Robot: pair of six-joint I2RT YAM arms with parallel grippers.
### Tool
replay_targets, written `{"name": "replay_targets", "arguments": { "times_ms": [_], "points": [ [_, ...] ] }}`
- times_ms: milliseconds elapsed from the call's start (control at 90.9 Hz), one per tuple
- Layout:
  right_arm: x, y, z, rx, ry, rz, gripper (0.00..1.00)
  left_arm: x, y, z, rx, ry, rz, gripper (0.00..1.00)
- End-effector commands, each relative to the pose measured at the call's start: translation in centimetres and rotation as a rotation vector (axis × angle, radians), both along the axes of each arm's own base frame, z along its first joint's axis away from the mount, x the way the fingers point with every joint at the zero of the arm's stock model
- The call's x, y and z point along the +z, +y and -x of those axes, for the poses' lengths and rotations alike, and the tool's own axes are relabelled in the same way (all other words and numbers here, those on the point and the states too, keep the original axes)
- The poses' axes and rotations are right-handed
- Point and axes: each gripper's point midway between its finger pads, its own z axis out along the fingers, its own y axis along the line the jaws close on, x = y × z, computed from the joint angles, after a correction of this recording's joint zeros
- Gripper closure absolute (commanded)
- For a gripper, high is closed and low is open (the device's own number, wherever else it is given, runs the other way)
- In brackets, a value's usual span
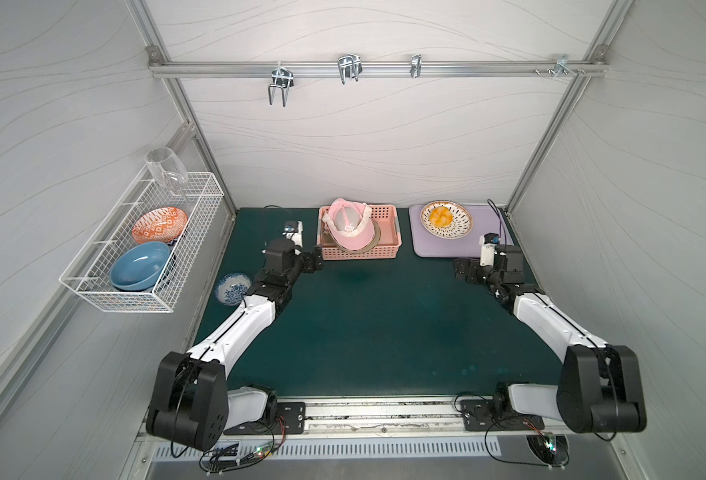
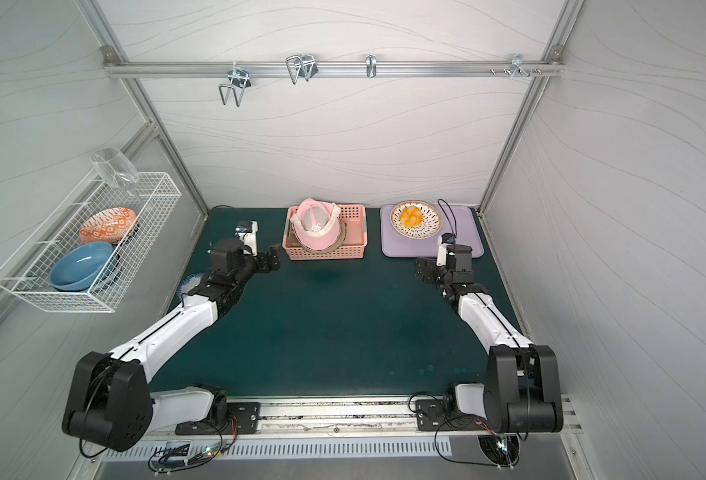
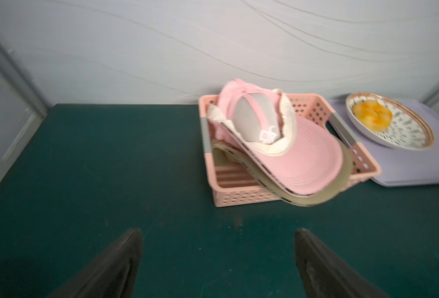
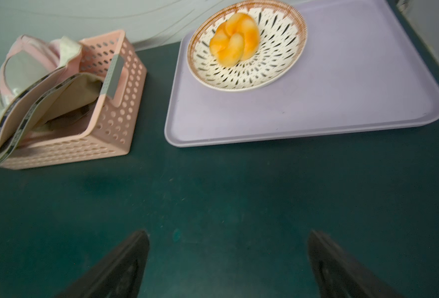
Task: Turn the baseball cap inside out
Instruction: Pick up the baseball cap from the basket.
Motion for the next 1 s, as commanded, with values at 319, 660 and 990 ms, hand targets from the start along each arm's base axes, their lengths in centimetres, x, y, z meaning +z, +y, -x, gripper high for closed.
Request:
{"name": "replay_targets", "arguments": {
  "times_ms": [319, 660, 990],
  "points": [
    [0.3, 4.6, 2.1, 0.094, 0.110, -0.070, 0.01, -0.3, -4.3, -4.8, 0.010, 0.327, 0.248, 0.42],
    [1.0, 3.9, 2.3, 0.057, 0.101, -0.060, 0.01, -3.0, -5.7, -7.7, 0.060, 0.436, 0.362, 0.53],
    [0.8, 3.8, 2.3, 0.051, 0.108, -0.051, 0.01, -5.2, -7.6, -9.7, 0.023, 0.492, 0.426, 0.58]
  ]
}}
